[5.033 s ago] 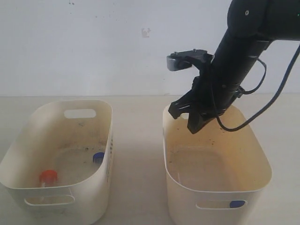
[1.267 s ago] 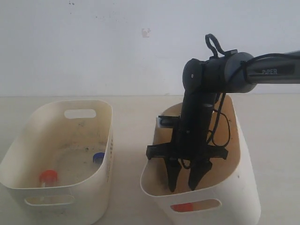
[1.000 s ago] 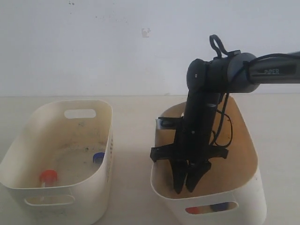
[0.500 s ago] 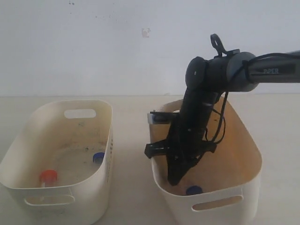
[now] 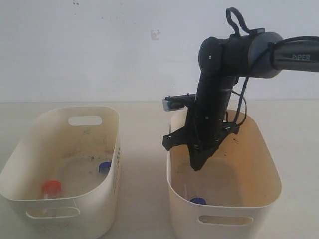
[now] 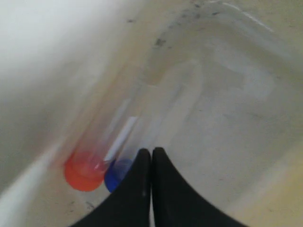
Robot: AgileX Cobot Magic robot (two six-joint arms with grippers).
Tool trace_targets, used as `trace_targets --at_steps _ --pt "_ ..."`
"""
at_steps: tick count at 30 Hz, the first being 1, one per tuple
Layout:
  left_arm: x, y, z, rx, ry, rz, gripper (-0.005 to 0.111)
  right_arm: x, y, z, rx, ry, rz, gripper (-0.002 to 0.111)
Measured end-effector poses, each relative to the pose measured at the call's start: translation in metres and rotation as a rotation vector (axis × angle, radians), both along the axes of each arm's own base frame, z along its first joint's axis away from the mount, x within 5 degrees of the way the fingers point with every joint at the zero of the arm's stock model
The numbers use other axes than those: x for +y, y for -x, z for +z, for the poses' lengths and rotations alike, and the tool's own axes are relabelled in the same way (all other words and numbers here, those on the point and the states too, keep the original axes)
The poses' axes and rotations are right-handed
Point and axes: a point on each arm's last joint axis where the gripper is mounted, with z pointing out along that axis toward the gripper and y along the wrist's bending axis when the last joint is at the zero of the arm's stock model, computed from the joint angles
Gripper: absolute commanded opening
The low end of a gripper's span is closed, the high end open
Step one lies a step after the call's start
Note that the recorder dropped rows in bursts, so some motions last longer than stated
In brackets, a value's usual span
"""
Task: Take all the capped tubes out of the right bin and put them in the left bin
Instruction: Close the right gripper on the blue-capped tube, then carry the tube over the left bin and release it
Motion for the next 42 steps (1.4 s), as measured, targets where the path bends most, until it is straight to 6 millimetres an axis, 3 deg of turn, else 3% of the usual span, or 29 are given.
trace_targets --at_steps 3,8,10,16,25,29,31,32,33,36,42 --pt "0.0 0.0 0.0 0.0 0.0 0.0 0.004 -0.006 -0.001 0.009 -0.045 0.045 -0.006 0.009" --pt "0.0 0.0 0.0 0.0 0.0 0.0 0.004 -0.008 0.0 0.017 -0.066 0.049 -0.029 0.059" --pt "0.0 0.0 0.0 0.0 0.0 0.0 0.004 -0.008 0.0 0.017 -0.065 0.05 -0.043 0.067" --pt "0.0 0.0 0.0 0.0 0.0 0.0 0.004 -0.011 0.007 0.005 -0.013 0.073 -0.09 0.052" --pt "0.0 0.0 0.0 0.0 0.0 0.0 0.004 -0.006 0.023 -0.019 0.124 -0.004 -0.158 0.051" --pt "0.0 0.0 0.0 0.0 0.0 0.0 0.004 -0.004 0.022 -0.06 0.235 0.05 -0.163 0.051" --pt "0.0 0.0 0.0 0.0 0.0 0.0 0.004 -0.004 0.023 -0.068 0.268 0.064 -0.165 0.034" --pt "0.0 0.0 0.0 0.0 0.0 0.0 0.004 -0.004 0.024 -0.068 0.271 0.066 -0.164 0.012" --pt "0.0 0.0 0.0 0.0 0.0 0.0 0.004 -0.004 0.024 -0.068 0.272 0.064 -0.157 -0.001" --pt "0.0 0.0 0.0 0.0 0.0 0.0 0.004 -0.004 0.024 -0.063 0.258 0.052 -0.135 0.001" --pt "0.0 0.0 0.0 0.0 0.0 0.0 0.004 -0.006 0.025 -0.02 0.149 0.004 -0.126 0.001"
